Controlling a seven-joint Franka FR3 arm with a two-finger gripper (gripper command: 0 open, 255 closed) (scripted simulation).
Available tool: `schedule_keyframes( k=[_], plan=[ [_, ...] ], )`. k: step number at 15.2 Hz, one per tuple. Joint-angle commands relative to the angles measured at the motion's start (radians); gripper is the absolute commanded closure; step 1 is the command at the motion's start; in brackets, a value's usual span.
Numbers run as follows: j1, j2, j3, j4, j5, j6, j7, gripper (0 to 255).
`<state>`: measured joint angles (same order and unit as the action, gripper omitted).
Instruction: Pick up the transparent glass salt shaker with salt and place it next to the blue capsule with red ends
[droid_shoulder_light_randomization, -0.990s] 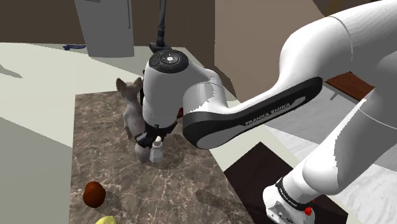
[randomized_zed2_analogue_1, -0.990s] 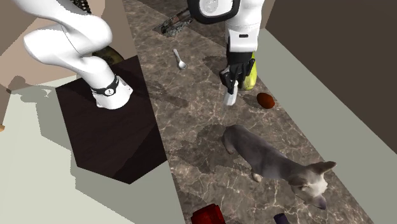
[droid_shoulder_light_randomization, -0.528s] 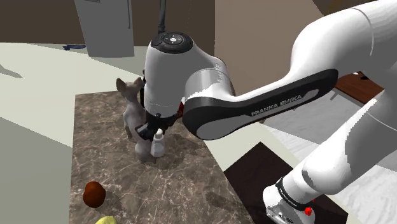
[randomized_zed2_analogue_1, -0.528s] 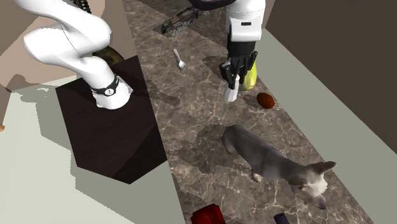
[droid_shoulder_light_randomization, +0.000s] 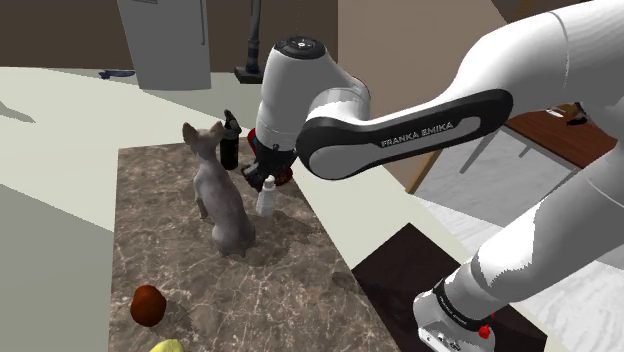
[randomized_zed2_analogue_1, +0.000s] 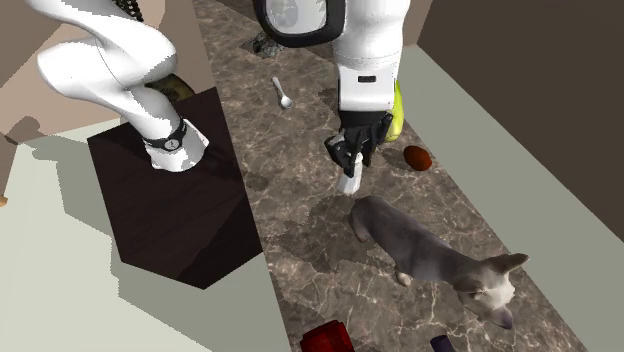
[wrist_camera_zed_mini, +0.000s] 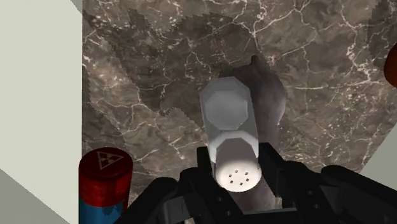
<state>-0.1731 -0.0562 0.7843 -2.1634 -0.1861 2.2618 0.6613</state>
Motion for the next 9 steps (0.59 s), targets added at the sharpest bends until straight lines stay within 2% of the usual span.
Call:
schedule_keyframes(
  k=[1, 9],
  plan=[
    [-0.022, -0.008, -0.029, -0.011, 0.014, 0.015, -0.058, 255],
    [-0.111, 0.022, -0.132, 0.006, 0.022, 0.049, -0.254, 255]
  ],
)
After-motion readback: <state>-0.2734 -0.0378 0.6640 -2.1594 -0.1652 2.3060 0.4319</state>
